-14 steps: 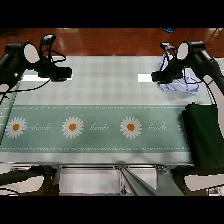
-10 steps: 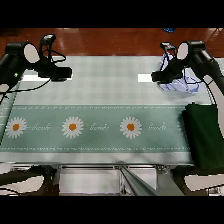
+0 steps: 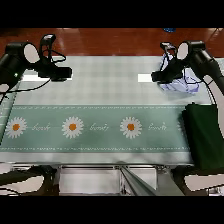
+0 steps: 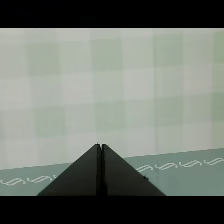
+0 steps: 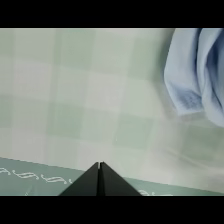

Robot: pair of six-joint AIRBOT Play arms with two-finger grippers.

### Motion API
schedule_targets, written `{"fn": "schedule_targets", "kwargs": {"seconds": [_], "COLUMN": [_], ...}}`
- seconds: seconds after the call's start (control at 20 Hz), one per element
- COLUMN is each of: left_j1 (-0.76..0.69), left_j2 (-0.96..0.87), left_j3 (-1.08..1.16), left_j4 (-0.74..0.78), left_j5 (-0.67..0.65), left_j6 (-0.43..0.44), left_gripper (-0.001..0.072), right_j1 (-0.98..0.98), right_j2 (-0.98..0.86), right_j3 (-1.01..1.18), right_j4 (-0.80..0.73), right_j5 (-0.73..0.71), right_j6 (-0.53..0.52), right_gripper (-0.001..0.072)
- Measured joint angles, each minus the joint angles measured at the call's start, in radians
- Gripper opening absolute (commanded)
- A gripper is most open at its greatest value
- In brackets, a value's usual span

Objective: Fold the shirts.

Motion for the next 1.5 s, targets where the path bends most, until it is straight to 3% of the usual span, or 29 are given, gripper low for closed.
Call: {"fn": "schedule_targets", "kwargs": {"seconds": [0.15, 0.2, 0.3, 0.35, 0.4, 0.45, 0.7, 0.9, 1.1, 1.3, 1.35, 1.4, 1.5], "left_j1": [0.000, 0.000, 0.000, 0.000, 0.000, 0.001, 0.006, 0.019, 0.022, 0.022, 0.022, 0.022, 0.022], "left_j2": [0.000, -0.001, -0.008, -0.014, -0.022, -0.031, -0.082, -0.098, -0.101, -0.047, -0.018, 0.020, 0.109], "left_j3": [0.000, 0.000, 0.000, 0.000, 0.000, 0.000, 0.000, 0.000, 0.000, 0.002, 0.000, -0.006, -0.039], "left_j4": [0.000, 0.000, 0.000, 0.000, 0.000, 0.000, 0.010, 0.021, 0.024, 0.015, 0.003, -0.016, -0.056], "left_j5": [0.000, 0.002, 0.017, 0.032, 0.037, 0.048, 0.075, 0.108, 0.168, 0.235, 0.249, 0.253, 0.261], "left_j6": [0.000, 0.000, 0.000, 0.000, 0.000, 0.000, -0.001, -0.002, -0.004, 0.005, 0.007, 0.007, 0.010], "left_gripper": [0.0017, 0.0018, 0.0057, 0.0191, 0.0418, 0.0510, 0.0509, 0.0509, 0.0509, 0.0509, 0.0509, 0.0509, 0.0509], "right_j1": [0.000, 0.000, -0.001, -0.001, -0.003, -0.005, -0.089, -0.214, -0.300, -0.329, -0.332, -0.334, -0.338], "right_j2": [0.000, 0.000, 0.000, 0.000, 0.000, 0.000, -0.007, -0.058, -0.149, -0.217, -0.229, -0.237, -0.241], "right_j3": [0.000, 0.000, 0.000, 0.000, 0.000, 0.000, 0.000, 0.000, 0.000, 0.000, 0.000, 0.000, 0.002], "right_j4": [0.001, 0.001, -0.023, -0.055, -0.099, -0.160, -0.367, -0.340, -0.184, -0.092, -0.068, -0.042, 0.024], "right_j5": [-0.027, -0.051, -0.118, -0.150, -0.178, -0.209, -0.375, -0.504, -0.537, -0.480, -0.461, -0.444, -0.410], "right_j6": [0.000, 0.000, -0.001, 0.000, 0.010, 0.035, 0.207, 0.293, 0.252, 0.183, 0.163, 0.146, 0.103], "right_gripper": [0.0024, 0.0066, 0.0412, 0.0413, 0.0413, 0.0413, 0.0412, 0.0412, 0.0412, 0.0387, 0.0233, 0.0016, 0.0023]}}
